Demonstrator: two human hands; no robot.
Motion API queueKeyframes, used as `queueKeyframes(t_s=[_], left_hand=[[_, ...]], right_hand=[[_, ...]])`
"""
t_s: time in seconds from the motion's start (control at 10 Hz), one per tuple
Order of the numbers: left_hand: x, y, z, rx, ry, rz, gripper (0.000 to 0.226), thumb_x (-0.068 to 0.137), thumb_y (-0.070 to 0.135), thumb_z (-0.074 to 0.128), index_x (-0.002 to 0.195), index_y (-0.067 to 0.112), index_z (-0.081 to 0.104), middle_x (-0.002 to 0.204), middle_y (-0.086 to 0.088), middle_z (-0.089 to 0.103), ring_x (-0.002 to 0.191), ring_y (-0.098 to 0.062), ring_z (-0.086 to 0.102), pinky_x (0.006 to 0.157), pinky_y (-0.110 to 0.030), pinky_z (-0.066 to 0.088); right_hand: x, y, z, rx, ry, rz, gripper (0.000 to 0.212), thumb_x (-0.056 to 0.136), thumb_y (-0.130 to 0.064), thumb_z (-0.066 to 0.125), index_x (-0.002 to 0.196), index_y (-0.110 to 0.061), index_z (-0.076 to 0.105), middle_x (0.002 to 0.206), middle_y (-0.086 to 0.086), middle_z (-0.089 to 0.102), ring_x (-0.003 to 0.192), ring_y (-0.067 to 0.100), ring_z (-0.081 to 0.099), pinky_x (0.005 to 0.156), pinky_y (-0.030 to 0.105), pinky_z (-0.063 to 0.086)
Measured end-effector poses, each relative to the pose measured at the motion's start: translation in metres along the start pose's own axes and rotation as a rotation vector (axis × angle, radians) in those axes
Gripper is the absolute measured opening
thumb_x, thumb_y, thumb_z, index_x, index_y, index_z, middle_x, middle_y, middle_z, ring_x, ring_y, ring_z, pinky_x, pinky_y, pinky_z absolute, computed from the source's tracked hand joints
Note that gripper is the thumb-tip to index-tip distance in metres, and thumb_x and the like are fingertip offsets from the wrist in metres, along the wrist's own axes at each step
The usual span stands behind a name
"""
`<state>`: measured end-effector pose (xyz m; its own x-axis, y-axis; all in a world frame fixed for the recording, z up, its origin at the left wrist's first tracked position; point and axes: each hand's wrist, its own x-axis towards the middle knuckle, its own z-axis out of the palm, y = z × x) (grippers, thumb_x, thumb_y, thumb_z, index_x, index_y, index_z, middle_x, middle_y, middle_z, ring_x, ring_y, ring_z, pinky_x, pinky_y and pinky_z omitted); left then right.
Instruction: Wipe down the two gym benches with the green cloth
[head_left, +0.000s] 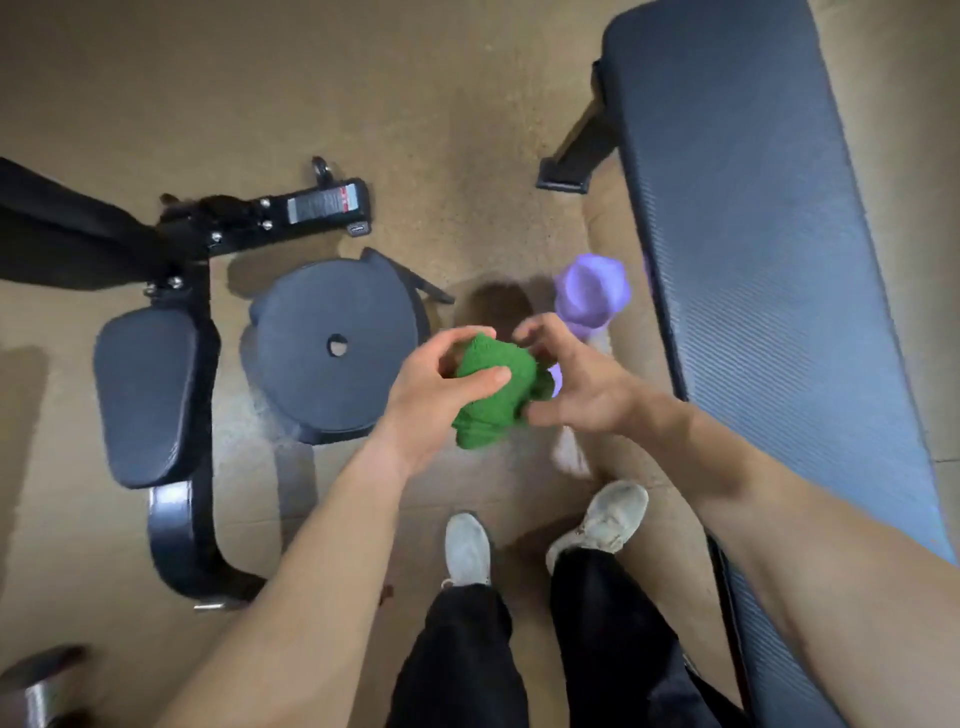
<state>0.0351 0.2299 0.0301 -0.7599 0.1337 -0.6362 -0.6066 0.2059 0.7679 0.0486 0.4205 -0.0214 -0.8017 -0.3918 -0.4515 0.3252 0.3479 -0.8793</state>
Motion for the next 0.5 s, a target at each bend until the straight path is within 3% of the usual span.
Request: queueKeyframes(t_s=[0.1, 0.2, 0.3, 0.4, 0.5], left_hand=[[-0.007, -0.007, -0.066, -0.231, 0.064, -0.024, 0.043, 0.072, 0.010, 0.076, 0.113, 0.019, 0.068, 0.106, -0.004, 0.069, 0.098, -0.019, 0.067, 0.082, -0.035, 0.057], [-0.008, -0.028, -0.127, -0.433, 0.191, -0.067, 0.043, 0.083, -0.003, 0.067, 0.125, 0.007, 0.061, 0.119, -0.014, 0.067, 0.108, -0.030, 0.066, 0.092, -0.045, 0.055], [-0.004, -0.050, -0.177, -0.590, 0.281, -0.067, 0.045, 0.089, -0.008, 0.058, 0.132, 0.006, 0.057, 0.120, -0.013, 0.069, 0.112, -0.031, 0.067, 0.094, -0.047, 0.054], [0.016, -0.062, -0.211, -0.587, 0.380, -0.052, 0.047, 0.090, -0.006, 0.060, 0.134, 0.009, 0.056, 0.117, -0.008, 0.070, 0.106, -0.026, 0.069, 0.088, -0.040, 0.057], [0.031, -0.063, -0.236, -0.150, 0.539, -0.114, 0.045, 0.092, 0.003, 0.063, 0.136, 0.011, 0.055, 0.123, -0.005, 0.066, 0.105, -0.022, 0.066, 0.085, -0.033, 0.056]], right_hand=[[0.036, -0.028, 0.038, -0.070, -0.104, 0.082, 0.041, 0.064, -0.023, 0.082, 0.099, -0.011, 0.065, 0.080, -0.003, 0.061, 0.065, 0.002, 0.053, 0.067, 0.026, 0.044], [0.071, -0.040, 0.066, 0.024, -0.148, 0.203, 0.027, 0.078, -0.014, 0.082, 0.100, -0.003, 0.072, 0.091, 0.008, 0.074, 0.078, 0.012, 0.066, 0.079, 0.033, 0.054], [0.104, -0.059, 0.095, 0.180, -0.108, 0.216, 0.030, 0.085, -0.001, 0.073, 0.114, -0.004, 0.068, 0.099, 0.012, 0.071, 0.076, 0.013, 0.069, 0.068, 0.021, 0.057], [0.140, -0.075, 0.118, 0.166, -0.026, 0.246, 0.030, 0.088, -0.003, 0.070, 0.116, -0.013, 0.066, 0.094, 0.006, 0.069, 0.067, 0.009, 0.065, 0.052, 0.017, 0.051], [0.165, -0.080, 0.133, -0.049, 0.199, 0.326, 0.039, 0.085, -0.017, 0.072, 0.121, -0.021, 0.060, 0.103, 0.004, 0.071, 0.085, 0.018, 0.069, 0.072, 0.027, 0.057]])
